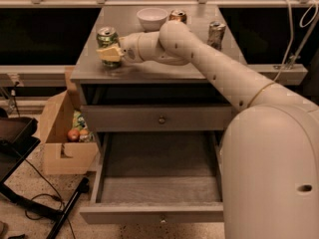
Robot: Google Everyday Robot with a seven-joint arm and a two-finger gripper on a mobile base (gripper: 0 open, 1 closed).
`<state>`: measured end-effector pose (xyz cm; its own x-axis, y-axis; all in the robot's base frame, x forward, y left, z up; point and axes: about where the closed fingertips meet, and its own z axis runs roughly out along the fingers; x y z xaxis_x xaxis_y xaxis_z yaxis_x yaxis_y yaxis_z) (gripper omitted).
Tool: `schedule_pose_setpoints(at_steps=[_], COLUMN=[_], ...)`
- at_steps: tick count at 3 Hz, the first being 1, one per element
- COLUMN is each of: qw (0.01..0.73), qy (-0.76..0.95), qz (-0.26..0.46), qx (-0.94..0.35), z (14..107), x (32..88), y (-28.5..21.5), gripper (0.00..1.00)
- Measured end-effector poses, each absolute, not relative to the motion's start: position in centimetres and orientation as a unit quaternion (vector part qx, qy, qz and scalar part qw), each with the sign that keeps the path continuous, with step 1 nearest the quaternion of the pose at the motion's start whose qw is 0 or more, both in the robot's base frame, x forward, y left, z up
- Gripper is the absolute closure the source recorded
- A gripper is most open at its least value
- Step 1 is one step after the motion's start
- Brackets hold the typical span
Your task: Pick green can from middle drawer and place on counter
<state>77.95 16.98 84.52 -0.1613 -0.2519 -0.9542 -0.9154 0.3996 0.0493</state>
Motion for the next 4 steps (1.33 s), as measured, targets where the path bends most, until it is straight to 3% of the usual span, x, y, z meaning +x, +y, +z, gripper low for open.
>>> schedule_pose_setpoints(at_steps=[1, 3, 4], qw=[0.486, 0.486, 0.490], qy=[0.681, 0.681, 0.678], qz=[0.342, 0.342, 0.339], qx=[-0.428, -0.428, -0.431], z=[85.5, 86.4, 87.1], x=[77.9, 77.9, 77.9], y=[17.0, 17.0, 16.6], gripper=[0.82, 0.35, 0.04])
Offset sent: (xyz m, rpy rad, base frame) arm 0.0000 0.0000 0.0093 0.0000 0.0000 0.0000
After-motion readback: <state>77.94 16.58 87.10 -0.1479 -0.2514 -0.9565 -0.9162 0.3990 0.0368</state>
